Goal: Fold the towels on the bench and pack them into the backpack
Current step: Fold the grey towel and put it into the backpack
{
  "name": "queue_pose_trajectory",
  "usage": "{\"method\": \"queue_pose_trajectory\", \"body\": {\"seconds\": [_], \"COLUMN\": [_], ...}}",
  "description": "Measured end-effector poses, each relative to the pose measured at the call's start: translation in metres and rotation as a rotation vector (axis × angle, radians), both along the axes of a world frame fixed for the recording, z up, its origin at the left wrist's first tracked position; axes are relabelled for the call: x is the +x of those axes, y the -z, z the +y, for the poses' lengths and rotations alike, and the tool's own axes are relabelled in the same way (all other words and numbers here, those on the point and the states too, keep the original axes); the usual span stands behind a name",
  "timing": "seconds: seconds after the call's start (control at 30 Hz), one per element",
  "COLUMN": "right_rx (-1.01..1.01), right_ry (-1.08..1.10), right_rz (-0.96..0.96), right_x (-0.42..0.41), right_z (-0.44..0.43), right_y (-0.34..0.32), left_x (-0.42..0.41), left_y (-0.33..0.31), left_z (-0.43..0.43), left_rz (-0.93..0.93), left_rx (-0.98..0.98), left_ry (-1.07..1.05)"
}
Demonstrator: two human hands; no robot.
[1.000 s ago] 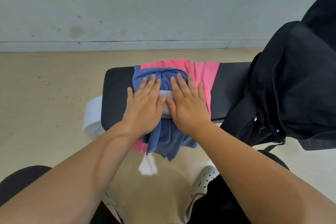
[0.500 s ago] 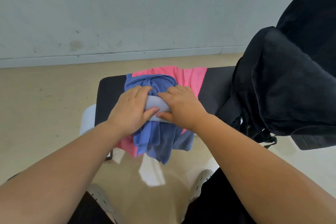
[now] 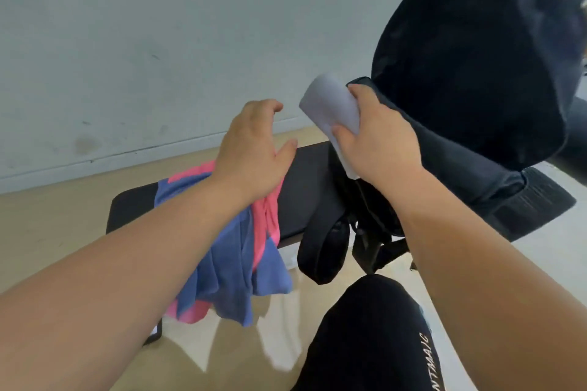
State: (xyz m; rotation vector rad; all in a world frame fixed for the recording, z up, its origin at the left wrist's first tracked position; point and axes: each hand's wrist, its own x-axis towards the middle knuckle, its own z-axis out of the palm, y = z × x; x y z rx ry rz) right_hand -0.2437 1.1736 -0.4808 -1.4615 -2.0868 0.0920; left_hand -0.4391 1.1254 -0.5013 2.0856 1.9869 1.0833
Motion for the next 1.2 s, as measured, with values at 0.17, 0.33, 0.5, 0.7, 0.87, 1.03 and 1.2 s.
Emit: {"method": "queue_pose_trajectory", "body": {"seconds": [0.17, 0.33, 0.5, 0.7, 0.87, 1.03, 1.2], "right_rx": [0.208, 0.437, 0.247, 0.161, 0.175, 0.185, 0.178], "right_ry": [0.170, 0.374, 0.418, 0.360, 0.295, 0.226, 0.201], "right_rz": [-0.063, -0.342, -0.302, -0.252, -0.261, -0.244, -0.164], "right_x": [0.072, 0.119, 0.140, 0.134, 0.116, 0.094, 0.077], "right_z": [0.014, 0.031, 0.062, 0.082, 0.088, 0.083, 0.076], "right_y": [-0.029, -0.043, -0.051, -0.046, -0.042, -0.038, -0.044], "left_x": [0.086, 0.167, 0.189, 0.149, 0.100, 0.058, 0.055], "left_y": [-0.007, -0.002, 0.013, 0.033, 0.023, 0.054, 0.085], "left_z": [0.041, 0.075, 0.087, 0.074, 0.054, 0.012, -0.023], "left_rz": [0.291, 0.617, 0.766, 0.744, 0.791, 0.745, 0.694], "left_rx": [-0.093, -0.155, -0.084, 0.067, 0.163, 0.095, -0.047], "left_ry": [0.241, 0.392, 0.369, 0.489, 0.473, 0.371, 0.346]}}
